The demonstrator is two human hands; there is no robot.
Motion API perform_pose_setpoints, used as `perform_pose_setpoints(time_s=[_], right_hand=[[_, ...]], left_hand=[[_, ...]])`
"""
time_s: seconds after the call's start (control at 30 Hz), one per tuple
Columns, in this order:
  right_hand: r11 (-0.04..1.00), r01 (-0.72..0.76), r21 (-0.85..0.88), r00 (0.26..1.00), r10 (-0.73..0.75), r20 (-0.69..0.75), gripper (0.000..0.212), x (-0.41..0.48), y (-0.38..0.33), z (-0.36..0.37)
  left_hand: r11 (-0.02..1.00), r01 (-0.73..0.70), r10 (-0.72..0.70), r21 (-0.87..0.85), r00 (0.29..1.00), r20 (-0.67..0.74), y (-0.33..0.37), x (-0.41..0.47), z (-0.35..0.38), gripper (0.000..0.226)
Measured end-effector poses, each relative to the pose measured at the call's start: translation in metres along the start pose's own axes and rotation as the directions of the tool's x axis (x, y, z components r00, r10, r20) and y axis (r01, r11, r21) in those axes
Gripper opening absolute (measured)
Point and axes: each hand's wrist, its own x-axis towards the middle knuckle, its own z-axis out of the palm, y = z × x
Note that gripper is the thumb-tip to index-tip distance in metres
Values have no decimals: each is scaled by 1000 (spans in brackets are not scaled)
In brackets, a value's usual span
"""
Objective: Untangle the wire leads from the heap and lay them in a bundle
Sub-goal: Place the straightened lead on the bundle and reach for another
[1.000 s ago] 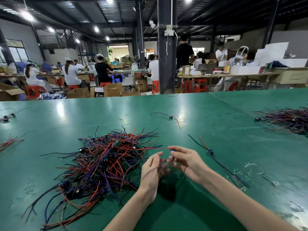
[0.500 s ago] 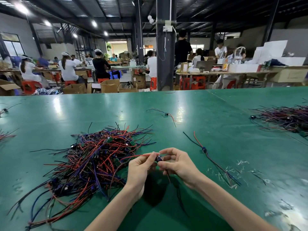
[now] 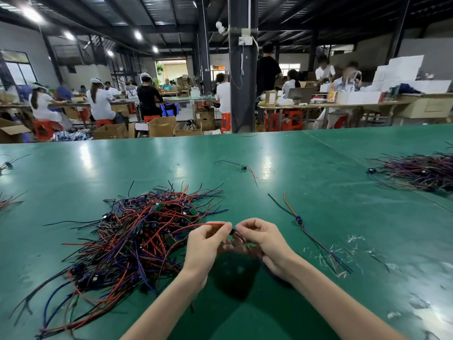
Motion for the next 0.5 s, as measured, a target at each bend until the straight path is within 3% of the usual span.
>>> perform_pose_setpoints(time_s=[0.17,0.3,0.4,0.5], right_hand=[[989,44,142,979,-14,-205,28,18,-1,-13],[954,103,280,962,-24,-272,20,22,1,-17],[956,119,268,957,-38,-288,16,23,3,-20],[980,104,169,967,-60,-249,13,24,4,-20]], left_hand=[[994,101,-104,-39,990,-92,33,66,23,9],[992,85,-92,-92,993,-70,69,138,59,6],[980,191,-188,-59,981,57,77,172,69,39],[957,262,-273,127,959,74,72,179,66,49]])
